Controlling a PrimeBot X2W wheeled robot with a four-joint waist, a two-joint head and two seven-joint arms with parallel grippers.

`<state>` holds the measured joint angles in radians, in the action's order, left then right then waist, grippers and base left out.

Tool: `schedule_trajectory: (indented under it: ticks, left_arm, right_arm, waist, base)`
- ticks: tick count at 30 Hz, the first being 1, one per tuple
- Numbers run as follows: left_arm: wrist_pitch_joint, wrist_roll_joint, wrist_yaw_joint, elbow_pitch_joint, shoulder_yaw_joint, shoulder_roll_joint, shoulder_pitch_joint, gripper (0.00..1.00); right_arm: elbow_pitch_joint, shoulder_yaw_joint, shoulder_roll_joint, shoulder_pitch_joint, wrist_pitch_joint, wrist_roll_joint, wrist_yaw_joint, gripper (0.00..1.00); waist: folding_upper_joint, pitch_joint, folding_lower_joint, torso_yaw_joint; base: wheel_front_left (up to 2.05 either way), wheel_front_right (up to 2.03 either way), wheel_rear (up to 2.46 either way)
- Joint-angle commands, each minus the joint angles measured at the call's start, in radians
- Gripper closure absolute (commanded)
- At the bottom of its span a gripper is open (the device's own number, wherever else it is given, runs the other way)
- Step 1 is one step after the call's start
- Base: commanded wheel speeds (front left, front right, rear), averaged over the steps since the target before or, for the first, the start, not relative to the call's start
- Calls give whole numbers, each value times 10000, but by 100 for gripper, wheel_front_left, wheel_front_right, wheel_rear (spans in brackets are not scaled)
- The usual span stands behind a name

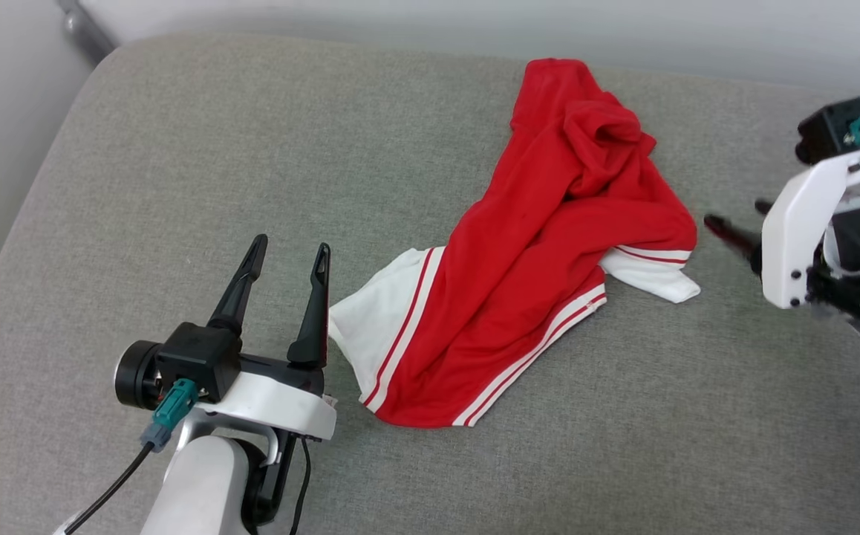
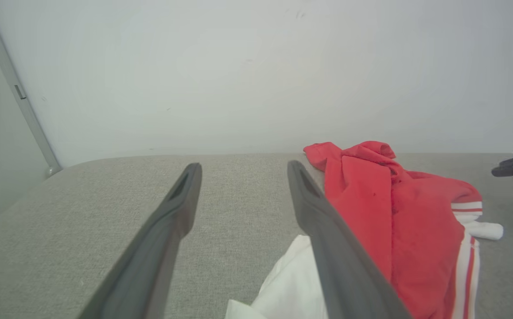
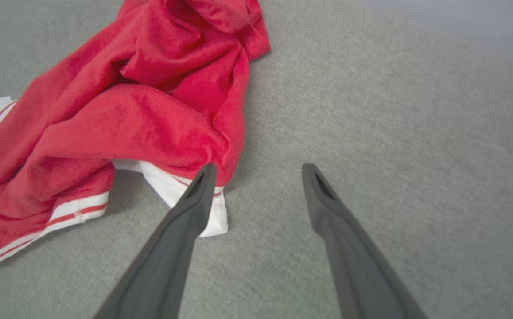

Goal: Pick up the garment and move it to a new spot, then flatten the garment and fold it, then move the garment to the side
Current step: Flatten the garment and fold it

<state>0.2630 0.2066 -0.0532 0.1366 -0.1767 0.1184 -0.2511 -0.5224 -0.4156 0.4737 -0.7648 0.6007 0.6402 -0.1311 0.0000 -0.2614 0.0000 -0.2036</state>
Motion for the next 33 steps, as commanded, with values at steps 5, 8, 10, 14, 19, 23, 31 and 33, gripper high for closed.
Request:
schedule_trajectory:
  ticks: [5,8,10,14,19,23,31,33]
  left_arm:
    - [23,41,12,-116,-53,-48,84,0]
    - [23,63,-33,-151,-129,-102,27,0]
    - [23,56,-54,-136,-151,-105,-54,0]
    - [23,63,-65,-114,-164,-136,-203,0]
    - [23,20,-40,-48,-97,-155,-211,0]
    - [23,10,-57,18,-70,-180,-262,0]
    - [23,-54,-37,221,14,-198,-26,0]
    - [23,-84,-11,242,38,-186,44,0]
  right_arm:
    - [1028,530,-95,1032,1904,20,6,0]
    - [1320,787,-378,1413,2388,-224,7,0]
    - [1340,964,-569,1546,2587,-433,7,0]
    - [943,1214,-877,1600,2835,-838,7,0]
    - [201,1152,-1179,1831,3269,-1093,7,0]
    - [63,1017,-1242,1876,3453,-1191,7,56]
    - [1028,822,-1114,1628,3078,-1087,6,100]
    - [1395,761,-993,1638,2979,-1064,6,100]
  waist:
    - [0,-19,0,-48]
    - [0,-184,0,-181]
    - [0,-322,0,-280]
    - [0,-564,0,-496]
    - [0,-696,0,-657]
    - [0,-686,0,-692]
    - [0,-80,0,-460]
    - [0,120,0,-368]
  base:
    - [0,0,0]
    - [0,0,0]
    - [0,0,0]
    - [0,0,0]
    - [0,0,0]
    - [0,0,0]
    - [0,0,0]
    - [0,0,0]
